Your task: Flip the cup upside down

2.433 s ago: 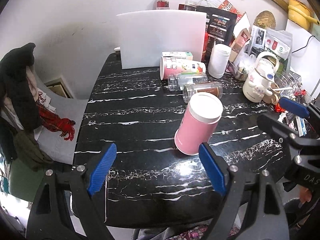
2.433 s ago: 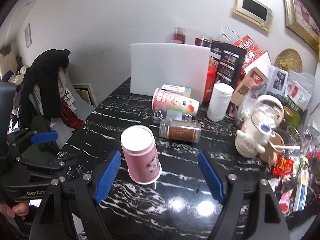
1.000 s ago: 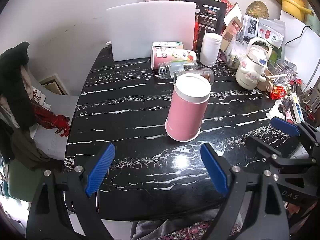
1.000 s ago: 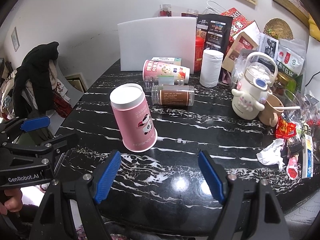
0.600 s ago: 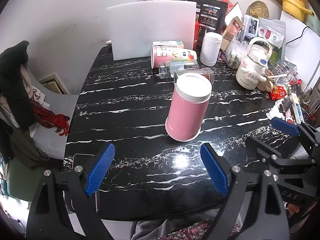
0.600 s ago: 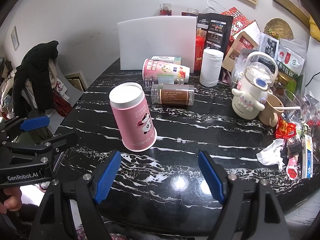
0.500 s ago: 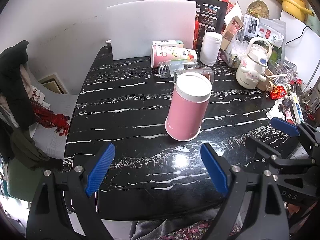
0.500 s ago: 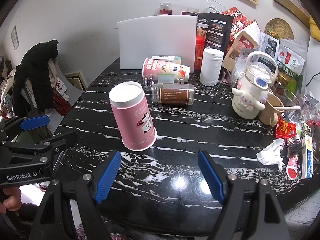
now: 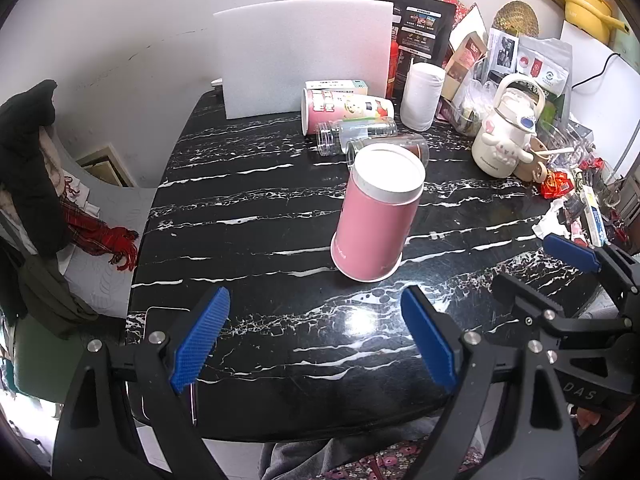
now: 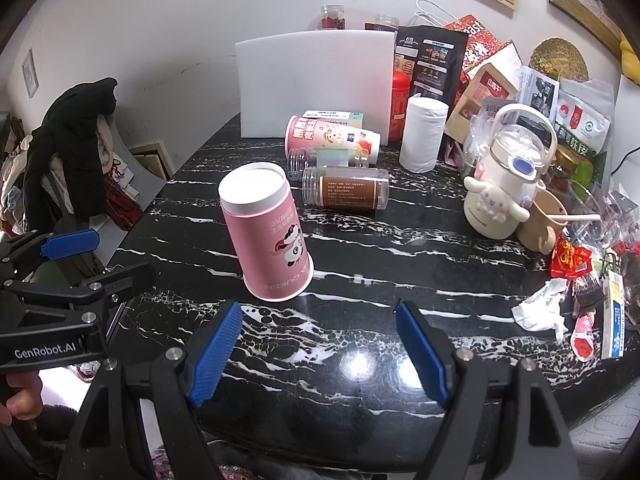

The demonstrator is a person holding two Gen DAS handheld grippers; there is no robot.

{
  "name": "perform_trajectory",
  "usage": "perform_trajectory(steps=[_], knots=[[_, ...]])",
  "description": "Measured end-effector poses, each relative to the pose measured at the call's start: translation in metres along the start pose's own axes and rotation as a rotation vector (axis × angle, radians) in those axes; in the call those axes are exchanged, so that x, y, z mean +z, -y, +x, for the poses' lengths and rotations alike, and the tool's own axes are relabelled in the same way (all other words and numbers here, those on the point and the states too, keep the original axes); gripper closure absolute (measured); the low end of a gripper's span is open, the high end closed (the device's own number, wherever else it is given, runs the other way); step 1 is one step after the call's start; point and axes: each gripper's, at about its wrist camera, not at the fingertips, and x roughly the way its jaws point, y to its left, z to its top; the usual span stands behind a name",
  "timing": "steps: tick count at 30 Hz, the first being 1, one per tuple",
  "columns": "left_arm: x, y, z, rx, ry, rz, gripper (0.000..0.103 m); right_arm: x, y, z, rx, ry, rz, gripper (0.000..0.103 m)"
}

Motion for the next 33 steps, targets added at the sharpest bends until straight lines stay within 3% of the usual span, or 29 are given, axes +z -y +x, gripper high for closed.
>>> perform_trajectory(steps=[12,24,33], knots=[[0.001,0.001,0.002,0.022,0.01,0.003,0.013,0.0,0.001,0.0,-0.004,-0.004,-0.003,0.023],[0.003,-0.001,0.008,-0.03,-0.017,-0.007,0.013,-0.001,0.005,0.002,-0.019,-0.019,0.005,0.023],[0.003,-0.002,0.013,0.004,-0.024,-0.013,0.012,-0.001,0.005,0.007,-0.015,-0.033,0.009,0.023]])
